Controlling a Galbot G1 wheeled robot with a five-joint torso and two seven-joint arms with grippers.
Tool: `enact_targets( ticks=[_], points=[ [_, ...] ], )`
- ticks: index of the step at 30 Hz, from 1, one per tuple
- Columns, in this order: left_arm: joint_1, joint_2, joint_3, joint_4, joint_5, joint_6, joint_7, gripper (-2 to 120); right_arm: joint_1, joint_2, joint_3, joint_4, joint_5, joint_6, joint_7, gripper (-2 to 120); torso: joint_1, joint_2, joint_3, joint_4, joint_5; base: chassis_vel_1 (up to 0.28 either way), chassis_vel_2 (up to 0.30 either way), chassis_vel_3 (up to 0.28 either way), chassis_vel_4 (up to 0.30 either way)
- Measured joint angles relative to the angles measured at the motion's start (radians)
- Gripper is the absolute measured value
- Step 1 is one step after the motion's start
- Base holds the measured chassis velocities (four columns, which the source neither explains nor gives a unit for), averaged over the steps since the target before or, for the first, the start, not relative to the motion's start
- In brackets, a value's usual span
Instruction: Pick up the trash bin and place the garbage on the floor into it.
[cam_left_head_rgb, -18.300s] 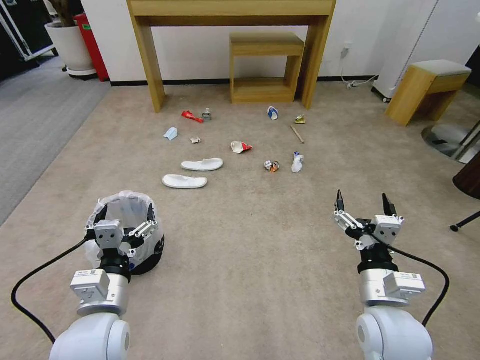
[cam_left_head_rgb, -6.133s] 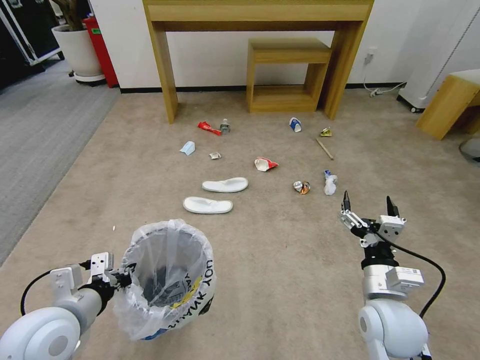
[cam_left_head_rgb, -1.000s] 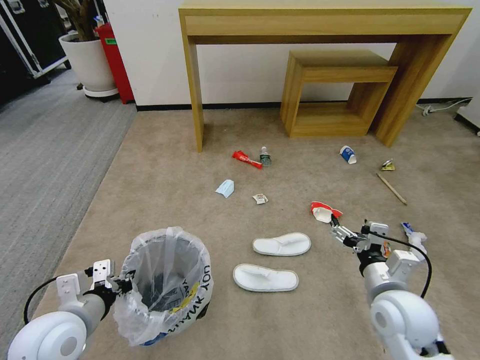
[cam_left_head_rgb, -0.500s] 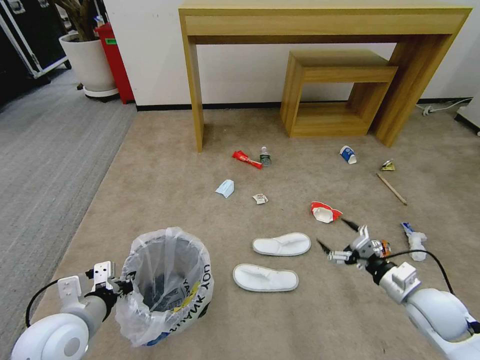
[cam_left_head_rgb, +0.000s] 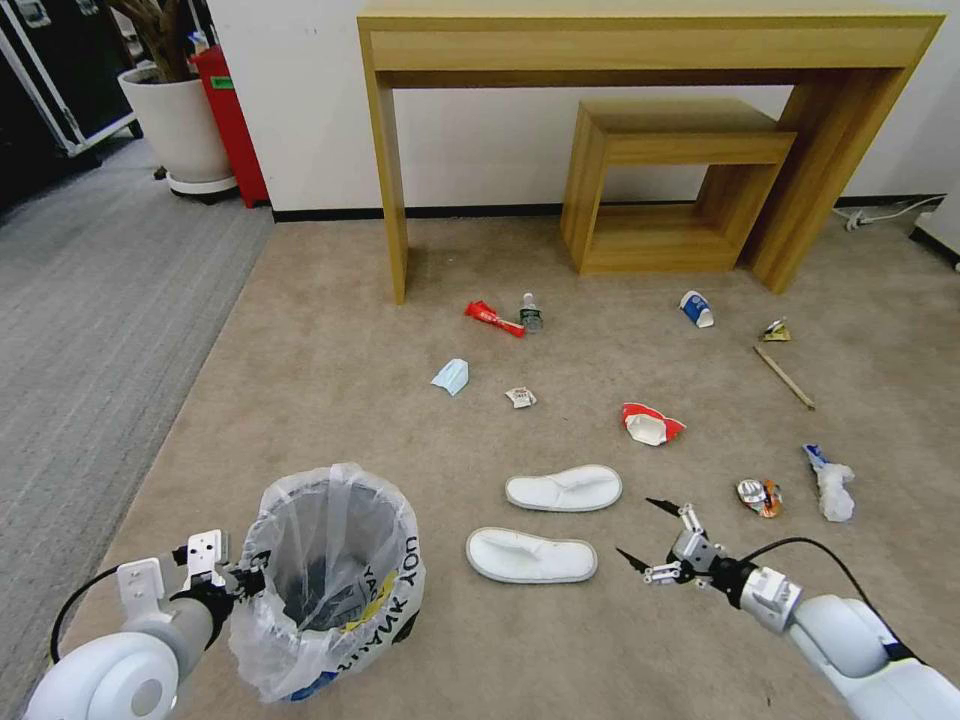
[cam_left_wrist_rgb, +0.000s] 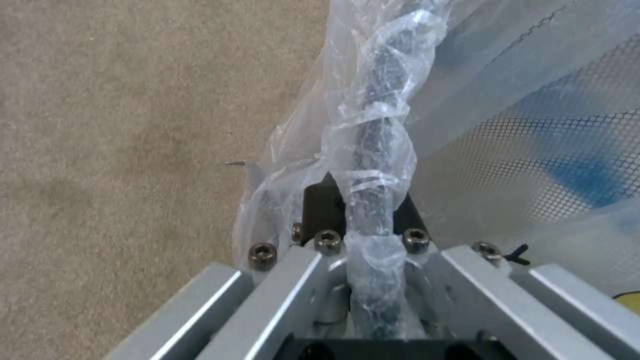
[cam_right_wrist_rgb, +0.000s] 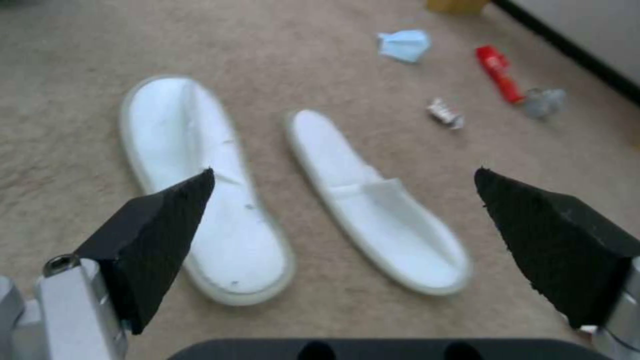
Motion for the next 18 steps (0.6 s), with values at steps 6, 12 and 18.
enact_targets(
  ticks=[6, 12, 18],
  points=[
    [-0.002, -0.003, 0.0, 0.006, 0.0, 0.0, 0.0, 0, 0.101, 0.026, -0.104, -0.117, -0.001, 0.028, -0.038, 98, 0.0, 0.0, 0.0, 0.0, 0.0, 0.0, 0.0, 0.0, 0.0],
    [0.002, -0.01, -0.001, 0.006, 0.002, 0.0, 0.0, 0, 0.17, 0.058, -0.181, -0.205, -0.007, 0.048, -0.043, 95, 0.0, 0.0, 0.0, 0.0001, 0.0, 0.0, 0.0, 0.0, 0.0],
    [0.008, -0.02, -0.003, 0.005, 0.008, 0.0, 0.001, 0, 0.237, 0.102, -0.258, -0.29, -0.019, 0.051, -0.029, 96, 0.0, 0.0, 0.0, 0.0001, 0.0001, 0.0, 0.0, 0.0, 0.0]
  ],
)
